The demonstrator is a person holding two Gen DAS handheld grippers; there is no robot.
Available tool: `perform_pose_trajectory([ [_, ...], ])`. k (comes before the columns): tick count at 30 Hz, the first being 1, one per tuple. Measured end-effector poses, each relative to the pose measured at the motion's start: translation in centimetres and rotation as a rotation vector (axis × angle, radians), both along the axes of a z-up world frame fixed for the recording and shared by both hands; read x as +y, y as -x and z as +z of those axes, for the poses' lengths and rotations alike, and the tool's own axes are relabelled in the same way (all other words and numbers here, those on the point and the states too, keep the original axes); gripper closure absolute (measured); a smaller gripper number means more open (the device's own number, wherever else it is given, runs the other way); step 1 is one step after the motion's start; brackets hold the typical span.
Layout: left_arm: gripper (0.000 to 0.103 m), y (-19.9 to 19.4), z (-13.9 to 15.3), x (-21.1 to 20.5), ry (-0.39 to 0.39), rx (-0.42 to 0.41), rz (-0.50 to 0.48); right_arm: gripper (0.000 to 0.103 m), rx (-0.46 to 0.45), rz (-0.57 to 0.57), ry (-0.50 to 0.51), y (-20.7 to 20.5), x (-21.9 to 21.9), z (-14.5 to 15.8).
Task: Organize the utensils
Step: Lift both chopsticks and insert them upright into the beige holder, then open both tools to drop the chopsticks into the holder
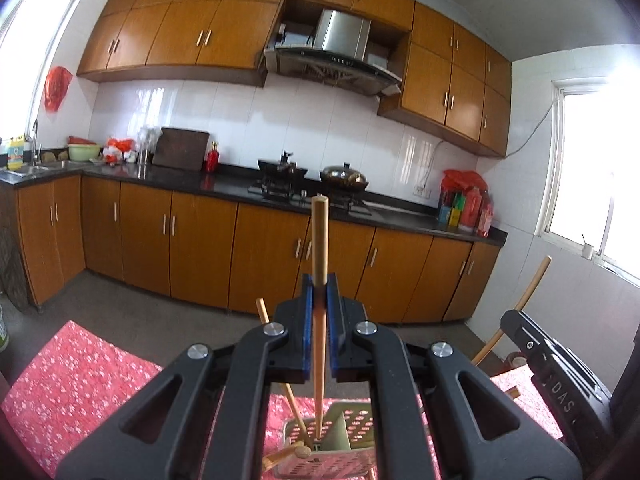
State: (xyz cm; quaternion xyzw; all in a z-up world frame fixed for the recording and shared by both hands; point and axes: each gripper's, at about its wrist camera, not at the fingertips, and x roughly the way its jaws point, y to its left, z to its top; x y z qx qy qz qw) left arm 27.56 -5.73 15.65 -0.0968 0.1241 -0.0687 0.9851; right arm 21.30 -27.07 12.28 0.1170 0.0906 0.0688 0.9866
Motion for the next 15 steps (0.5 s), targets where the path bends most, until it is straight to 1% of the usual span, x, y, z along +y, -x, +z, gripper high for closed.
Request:
perform_pose_trajectory([
  [1,0.095,-0.1,-0.1,0.1,-0.003,0.005,0.004,0.094,0.002,0.0,-0.001,0.1,0.0,0.0],
  [2,0.092,-0.1,-0.1,0.1,-0.004,0.008,0.007,0.089,0.005,0.002,-0.002,0.1,-0.1,0.1],
  [3,0.09,0.0,-0.1,0.3,-0.003,0.01,0.007,0.08,0.008,-0.005,-0.001,0.3,-0.1,0.2],
  [5,0.083,0.1,0.1,0.4,0.0,0.011,0.013,0.071,0.004,-0.016,0.0,0.5,-0.4,0.6],
  [10,0.081,1.7,0.7,1.7,0.005,0.007,0.043,0.071,-0.007,-0.034,0.005,2.2,-1.1,1.6],
  [13,0.076,3.2,1.0,2.9,0.01,0.012,0.064,0.07,-0.003,-0.05,0.005,3.4,-1.8,2.0],
  [15,0.073,4.7,0.7,4.1,-0.002,0.017,0.089,0.067,0.008,-0.067,0.003,4.8,-2.6,1.7],
])
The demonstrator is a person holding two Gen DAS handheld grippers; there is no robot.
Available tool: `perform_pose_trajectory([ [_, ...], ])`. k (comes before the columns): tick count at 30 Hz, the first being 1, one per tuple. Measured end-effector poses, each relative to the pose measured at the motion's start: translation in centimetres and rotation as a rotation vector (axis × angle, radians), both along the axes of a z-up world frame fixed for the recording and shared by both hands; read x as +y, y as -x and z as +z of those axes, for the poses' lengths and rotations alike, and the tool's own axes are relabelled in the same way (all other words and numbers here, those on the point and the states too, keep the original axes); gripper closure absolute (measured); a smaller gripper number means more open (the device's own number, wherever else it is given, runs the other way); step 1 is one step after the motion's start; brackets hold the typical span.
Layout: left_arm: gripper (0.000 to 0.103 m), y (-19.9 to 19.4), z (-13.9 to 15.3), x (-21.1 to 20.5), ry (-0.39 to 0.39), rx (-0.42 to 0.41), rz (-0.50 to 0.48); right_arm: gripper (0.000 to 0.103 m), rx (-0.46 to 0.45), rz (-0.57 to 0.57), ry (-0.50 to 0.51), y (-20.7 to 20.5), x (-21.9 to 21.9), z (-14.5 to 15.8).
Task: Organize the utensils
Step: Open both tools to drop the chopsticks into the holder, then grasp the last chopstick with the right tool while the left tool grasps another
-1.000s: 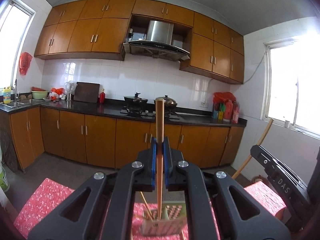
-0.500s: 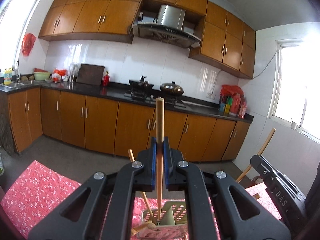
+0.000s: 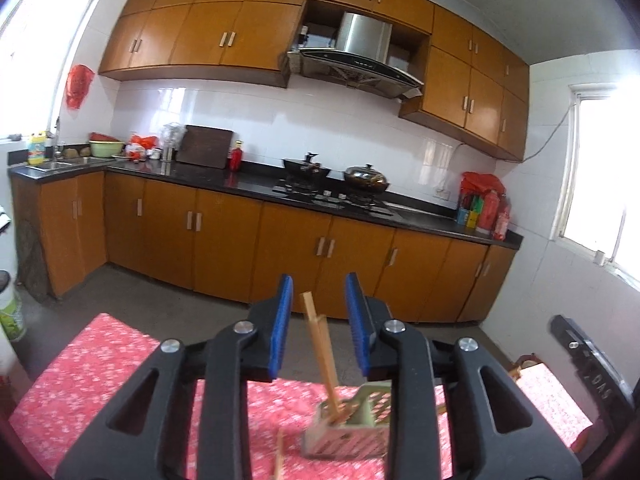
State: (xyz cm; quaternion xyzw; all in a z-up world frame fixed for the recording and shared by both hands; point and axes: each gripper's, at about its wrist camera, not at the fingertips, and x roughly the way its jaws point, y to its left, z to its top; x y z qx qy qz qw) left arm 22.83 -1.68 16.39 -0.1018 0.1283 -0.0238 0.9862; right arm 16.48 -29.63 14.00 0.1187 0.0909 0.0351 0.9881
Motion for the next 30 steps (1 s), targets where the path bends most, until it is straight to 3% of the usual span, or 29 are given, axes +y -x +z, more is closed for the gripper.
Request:
perform_pose_trajectory([
  [5,0.068,3.4,-2.4,3.1,-0.021,0.049,0.051,0.067,0.084,-0.04,-0.005,1.8,-1.9,-2.6],
  [11,0.068,5.6,-10.0,6.1,-0.047,0.238,0.069,0.067,0.306,-0.035,-0.017,2.1,-2.7,-10.3],
  [15,0.068,6.0,-15.6,6.8,-0.048,0.381,0.032,0.067,0.457,0.051,-0.044,1.8,-1.0,-15.5],
  [18,0.068,6.3,-18.1,6.4,-0.042,0.441,-0.002,0.067,0.552,0.13,-0.048,1.3,1.0,-18.4],
  [24,0.062,6.7,-20.6,5.6,-0.04,0.494,-0.061,0.071,0.643,0.19,0.006,0.7,4.1,-21.5],
  [30,0.062,6.5,-21.0,4.4,-0.045,0.517,-0.088,0.079,0.667,0.182,0.06,0.6,5.3,-22.9],
])
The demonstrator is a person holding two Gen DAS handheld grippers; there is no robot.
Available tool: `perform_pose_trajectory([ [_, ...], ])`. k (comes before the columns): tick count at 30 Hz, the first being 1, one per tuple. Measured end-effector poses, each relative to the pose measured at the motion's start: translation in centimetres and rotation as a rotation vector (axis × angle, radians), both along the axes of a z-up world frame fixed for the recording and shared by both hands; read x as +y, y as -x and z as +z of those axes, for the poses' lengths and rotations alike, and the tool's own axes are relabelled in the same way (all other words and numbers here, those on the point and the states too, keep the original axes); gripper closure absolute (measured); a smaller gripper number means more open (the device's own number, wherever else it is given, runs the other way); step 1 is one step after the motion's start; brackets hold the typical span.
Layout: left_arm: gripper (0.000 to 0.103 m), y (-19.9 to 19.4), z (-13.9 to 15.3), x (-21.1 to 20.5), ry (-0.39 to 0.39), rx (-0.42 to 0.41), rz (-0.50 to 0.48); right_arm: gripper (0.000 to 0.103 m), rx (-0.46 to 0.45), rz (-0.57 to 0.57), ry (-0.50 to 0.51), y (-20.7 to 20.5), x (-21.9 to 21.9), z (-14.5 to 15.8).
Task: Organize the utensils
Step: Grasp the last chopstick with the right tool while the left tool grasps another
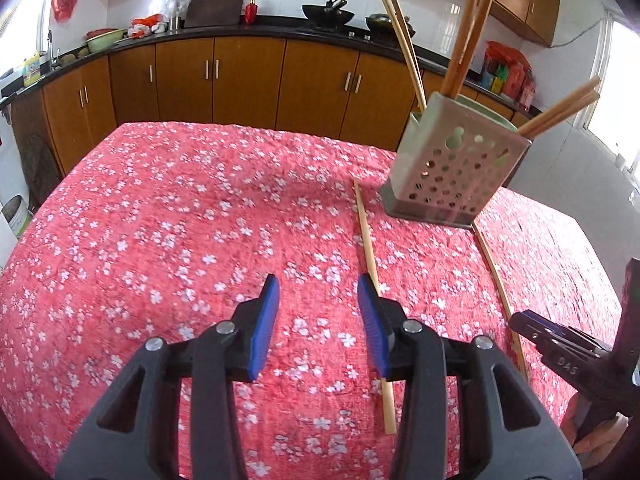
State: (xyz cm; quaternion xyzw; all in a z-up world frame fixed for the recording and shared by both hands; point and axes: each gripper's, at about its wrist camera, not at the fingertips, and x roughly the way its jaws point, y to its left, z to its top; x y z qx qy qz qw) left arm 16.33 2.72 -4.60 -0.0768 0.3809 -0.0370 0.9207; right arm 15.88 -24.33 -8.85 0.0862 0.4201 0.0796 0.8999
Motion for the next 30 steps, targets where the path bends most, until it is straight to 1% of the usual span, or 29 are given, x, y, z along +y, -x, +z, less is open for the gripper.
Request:
perform_pose_trajectory([
  [2,0.062,0.1,-0.1,-0.2,0.0,0.007,-0.006,0.082,0.004,0.001,0.014,0.0,0.2,-0.3],
  [4,0.062,0.0,-0.1,-0.5,0.0,0.012,-0.011,0.088,-0.007,-0.002,0.038,-0.1,0.3,-0.4],
  [5,0.062,0.0,-0.2,-0.6,0.0,0.013,-0.014,0.094,-0.008,-0.005,0.046,-0.2,0.4,-0.5],
  [6,0.062,0.0,-0.2,-0.7,-0.001,0.015,-0.019,0.095,-0.007,-0.008,0.045,-0.4,0.1,-0.7],
  [11,0.062,0.0,-0.4,-1.6,0.007,0.025,-0.053,0.096,-0.005,-0.064,0.041,-0.5,-1.6,-0.5],
  [14,0.062,0.0,-0.8,-2.3,0.007,0.038,-0.085,0.096,0.0,-0.121,0.043,-0.7,-3.3,-0.5],
  [19,0.063,-0.3,-2.1,-4.1,-0.045,0.079,-0.136,0.096,0.001,-0.158,0.034,-0.3,-5.2,-0.3],
  [21,0.067,-0.5,-2.7,-4.8,-0.072,0.099,-0.143,0.096,0.001,-0.159,0.033,-0.2,-5.5,-0.3],
  [24,0.078,-0.9,-3.6,-5.4,-0.103,0.125,-0.137,0.096,0.002,-0.153,0.035,-0.1,-5.7,-0.3],
  [26,0.09,-1.2,-3.9,-5.6,-0.139,0.119,-0.116,0.096,0.002,-0.148,0.038,-0.1,-5.7,-0.3],
  [27,0.093,-1.3,-4.0,-5.5,-0.147,0.12,-0.109,0.096,0.002,-0.146,0.04,-0.1,-5.4,-0.4],
  [28,0.095,-1.5,-4.0,-5.2,-0.149,0.121,-0.098,0.096,0.001,-0.144,0.042,-0.1,-5.2,-0.4],
  [30,0.095,-2.1,-4.0,-4.0,-0.142,0.127,-0.058,0.096,-0.001,-0.14,0.047,-0.2,-5.2,-0.3],
])
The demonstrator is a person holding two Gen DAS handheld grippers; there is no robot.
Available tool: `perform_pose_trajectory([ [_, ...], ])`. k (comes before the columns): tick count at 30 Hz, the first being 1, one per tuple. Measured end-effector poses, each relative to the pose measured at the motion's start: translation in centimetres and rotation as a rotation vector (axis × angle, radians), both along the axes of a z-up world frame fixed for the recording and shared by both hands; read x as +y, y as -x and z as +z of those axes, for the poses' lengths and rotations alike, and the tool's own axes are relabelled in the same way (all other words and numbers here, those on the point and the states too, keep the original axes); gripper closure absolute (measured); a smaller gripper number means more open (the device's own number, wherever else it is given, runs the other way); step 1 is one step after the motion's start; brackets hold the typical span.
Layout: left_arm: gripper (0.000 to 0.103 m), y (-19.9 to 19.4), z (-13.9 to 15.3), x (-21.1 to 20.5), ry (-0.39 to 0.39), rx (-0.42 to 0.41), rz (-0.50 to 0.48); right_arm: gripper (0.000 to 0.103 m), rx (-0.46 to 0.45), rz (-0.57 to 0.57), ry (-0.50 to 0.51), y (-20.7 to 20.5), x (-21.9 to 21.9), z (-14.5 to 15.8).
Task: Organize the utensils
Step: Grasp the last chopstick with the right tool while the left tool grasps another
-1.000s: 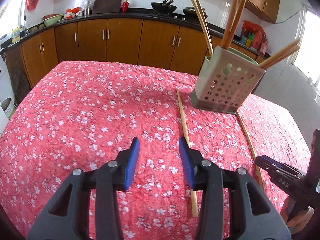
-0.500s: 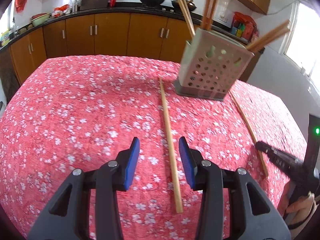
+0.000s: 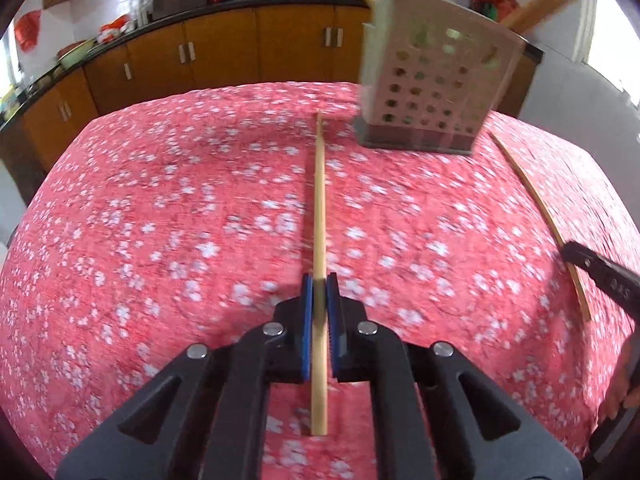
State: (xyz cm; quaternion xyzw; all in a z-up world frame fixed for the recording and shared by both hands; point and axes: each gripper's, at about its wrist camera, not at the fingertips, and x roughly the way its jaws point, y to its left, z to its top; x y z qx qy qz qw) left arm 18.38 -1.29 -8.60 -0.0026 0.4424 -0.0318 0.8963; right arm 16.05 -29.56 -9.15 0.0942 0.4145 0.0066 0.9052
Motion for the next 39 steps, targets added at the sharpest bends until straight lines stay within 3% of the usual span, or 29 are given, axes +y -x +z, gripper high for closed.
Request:
perform_pose_trajectory([
  [6,0.095,-1.8,-0.1,4.1,0.004,0.004,0.1,0.096,0.0,-0.002,0.033,-1.3,0.2,-0.2],
  [11,0.093,-2.7,-0.2,6.4,0.046,-0.003,0.122,0.096,0.003,-0.009,0.066,-2.5,0.2,-0.3],
  [20,0.08,-2.8,-0.5,5.4,0.019,-0.025,0.083,0.095,-0.01,-0.01,0.092,-3.3,0.8,-0.7],
  [39,0.08,-2.6,-0.3,6.0,0.069,-0.029,0.091,0.095,-0.006,-0.005,0.096,-2.8,0.4,-0.5],
])
